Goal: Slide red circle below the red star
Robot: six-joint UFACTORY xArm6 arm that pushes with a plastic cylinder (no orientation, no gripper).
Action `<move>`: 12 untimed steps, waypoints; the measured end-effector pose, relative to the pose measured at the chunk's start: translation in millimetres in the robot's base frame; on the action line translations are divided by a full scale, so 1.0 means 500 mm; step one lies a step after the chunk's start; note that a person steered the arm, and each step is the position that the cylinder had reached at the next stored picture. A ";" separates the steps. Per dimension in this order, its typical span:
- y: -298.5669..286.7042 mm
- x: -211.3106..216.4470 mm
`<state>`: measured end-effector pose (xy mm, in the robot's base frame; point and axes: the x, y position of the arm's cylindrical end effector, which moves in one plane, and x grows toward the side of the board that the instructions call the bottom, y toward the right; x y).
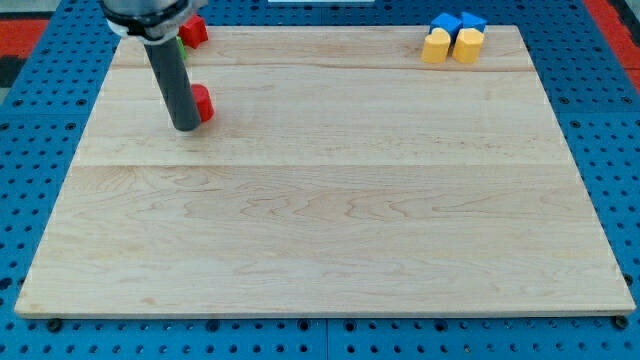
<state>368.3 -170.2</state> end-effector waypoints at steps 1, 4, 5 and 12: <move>0.004 -0.055; 0.082 -0.077; 0.081 -0.132; 0.050 -0.235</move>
